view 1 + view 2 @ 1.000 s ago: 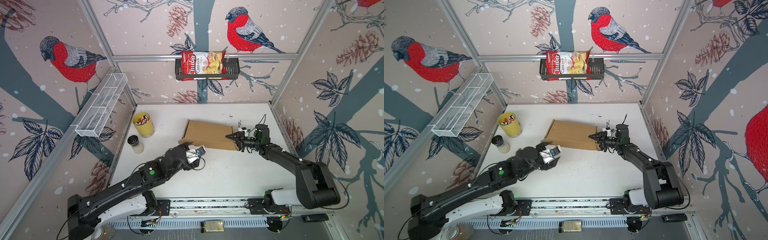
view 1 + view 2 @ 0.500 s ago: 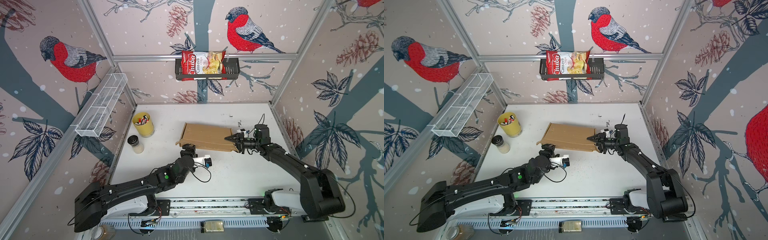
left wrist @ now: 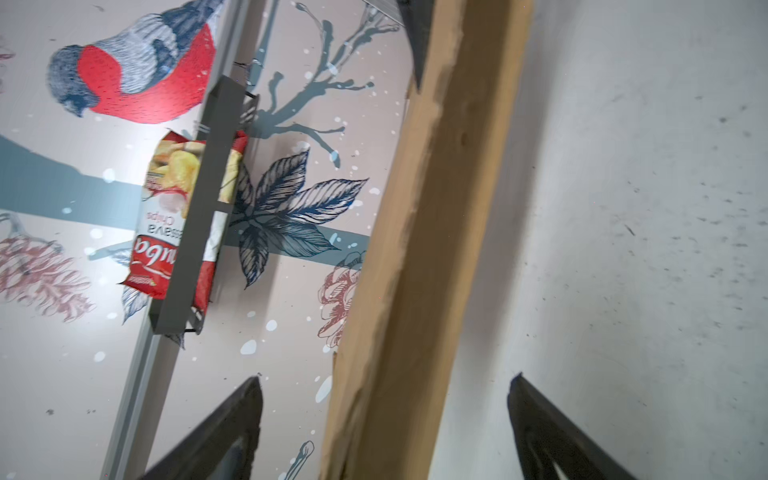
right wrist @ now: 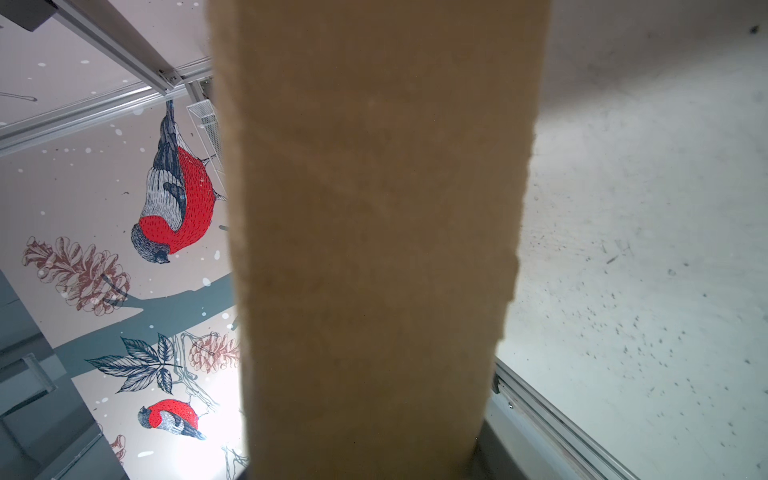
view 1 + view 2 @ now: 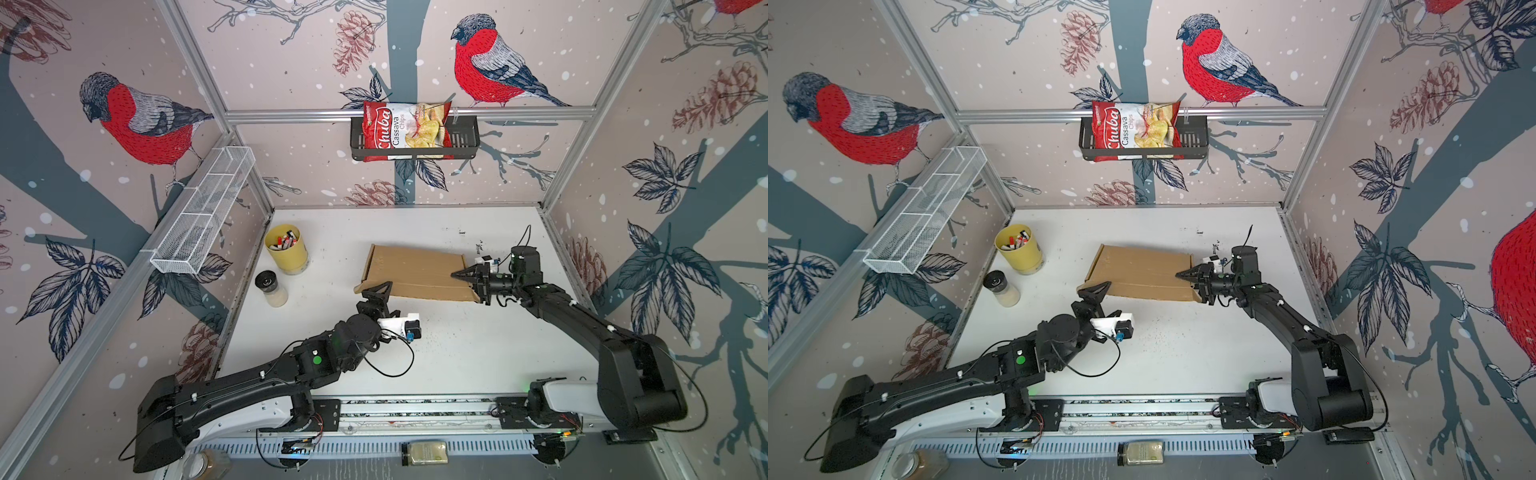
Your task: Fold the paper box
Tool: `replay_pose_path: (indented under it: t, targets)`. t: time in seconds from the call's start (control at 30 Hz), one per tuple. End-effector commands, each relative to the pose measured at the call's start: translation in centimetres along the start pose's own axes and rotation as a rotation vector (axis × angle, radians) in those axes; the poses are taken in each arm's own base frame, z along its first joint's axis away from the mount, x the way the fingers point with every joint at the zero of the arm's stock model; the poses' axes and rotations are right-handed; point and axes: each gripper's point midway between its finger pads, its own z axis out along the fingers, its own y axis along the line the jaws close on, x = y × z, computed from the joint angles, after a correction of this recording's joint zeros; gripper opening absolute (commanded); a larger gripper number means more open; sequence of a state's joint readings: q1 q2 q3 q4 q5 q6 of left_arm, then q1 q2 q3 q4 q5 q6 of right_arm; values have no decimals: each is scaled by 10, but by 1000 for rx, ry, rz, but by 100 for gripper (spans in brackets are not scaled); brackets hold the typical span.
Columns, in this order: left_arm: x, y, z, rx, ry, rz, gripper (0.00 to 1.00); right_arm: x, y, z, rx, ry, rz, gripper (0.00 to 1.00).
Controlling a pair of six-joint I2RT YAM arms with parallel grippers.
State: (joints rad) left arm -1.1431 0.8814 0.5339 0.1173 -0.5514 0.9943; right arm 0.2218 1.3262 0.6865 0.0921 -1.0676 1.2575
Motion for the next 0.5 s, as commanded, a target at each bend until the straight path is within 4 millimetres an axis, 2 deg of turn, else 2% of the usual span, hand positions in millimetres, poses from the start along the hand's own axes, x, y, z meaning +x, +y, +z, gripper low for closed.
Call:
replay_pose_path:
  t: [0.0,0.13,0.2,0.33,0.47]
  targets:
    - [2,1,8,-12,13,-14,93,5,8,0,-15,16,-35,31]
    - [16,14,22,-37,86,-36,94,12,6,1,5,35,-41,31]
    - [17,19,25,-38,84,-45,93,15,2,2,14,47,-36,31]
    - [19,4,34,9,90,15,89,20,7,3,9,64,-42,31]
    - [22,2,37,21,98,37,81,23,8,3,13,78,-42,32]
